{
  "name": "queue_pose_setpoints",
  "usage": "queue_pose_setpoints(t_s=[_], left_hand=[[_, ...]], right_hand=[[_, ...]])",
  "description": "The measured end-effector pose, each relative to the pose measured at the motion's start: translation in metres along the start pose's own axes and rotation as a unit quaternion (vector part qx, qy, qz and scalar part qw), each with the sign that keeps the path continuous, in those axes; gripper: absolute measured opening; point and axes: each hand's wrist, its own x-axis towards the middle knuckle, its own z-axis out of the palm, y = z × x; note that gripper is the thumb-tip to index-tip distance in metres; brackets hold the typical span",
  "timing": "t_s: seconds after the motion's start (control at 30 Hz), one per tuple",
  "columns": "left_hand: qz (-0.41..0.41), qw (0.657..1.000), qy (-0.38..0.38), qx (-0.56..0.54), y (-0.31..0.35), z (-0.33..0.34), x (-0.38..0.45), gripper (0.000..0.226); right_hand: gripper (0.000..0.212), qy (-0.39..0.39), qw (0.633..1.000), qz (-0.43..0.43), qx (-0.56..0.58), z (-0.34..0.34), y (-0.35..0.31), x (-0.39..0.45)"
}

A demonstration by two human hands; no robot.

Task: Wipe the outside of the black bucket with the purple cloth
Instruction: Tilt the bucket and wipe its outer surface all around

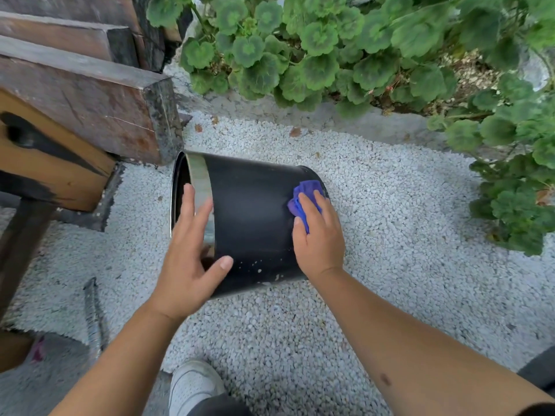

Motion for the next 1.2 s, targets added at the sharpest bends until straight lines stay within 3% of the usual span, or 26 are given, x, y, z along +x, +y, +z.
queue_pose_setpoints(t_s=[0.13,0.23,0.33,0.53,0.7,0.9,1.07,1.2], left_hand=[[-0.042,0.998,0.044,0.001,-0.005,0.003,0.003,0.080],[-0.037,0.996,0.066,0.040,-0.018,-0.003,0.003,0.079],[-0.037,0.997,0.071,0.020,-0.015,-0.005,0.007,0.078],[-0.040,0.996,0.075,-0.004,-0.015,-0.001,0.012,0.069],[-0.070,0.994,0.082,-0.029,-0.011,-0.001,0.011,0.068],[-0.119,0.990,0.070,0.016,0.009,0.007,0.028,0.071],[-0.140,0.989,0.049,-0.007,0.022,0.013,0.043,0.073],[-0.135,0.989,0.055,-0.002,0.021,0.015,0.048,0.075]], right_hand=[[0.045,-0.004,1.000,-0.024,0.006,-0.006,-0.014,0.004],[0.045,-0.005,0.991,-0.133,0.016,0.000,-0.049,-0.003],[0.042,0.030,0.982,-0.180,0.048,0.015,-0.083,-0.020],[0.036,0.067,0.967,-0.245,0.016,0.016,-0.076,-0.014],[0.040,0.015,0.997,-0.069,-0.007,0.002,-0.038,0.005],[0.045,-0.011,0.999,0.027,-0.023,-0.007,-0.015,0.010],[0.051,0.004,0.995,0.101,-0.022,-0.015,-0.011,-0.013],[0.057,-0.015,0.986,0.160,0.054,-0.016,-0.014,-0.058]])
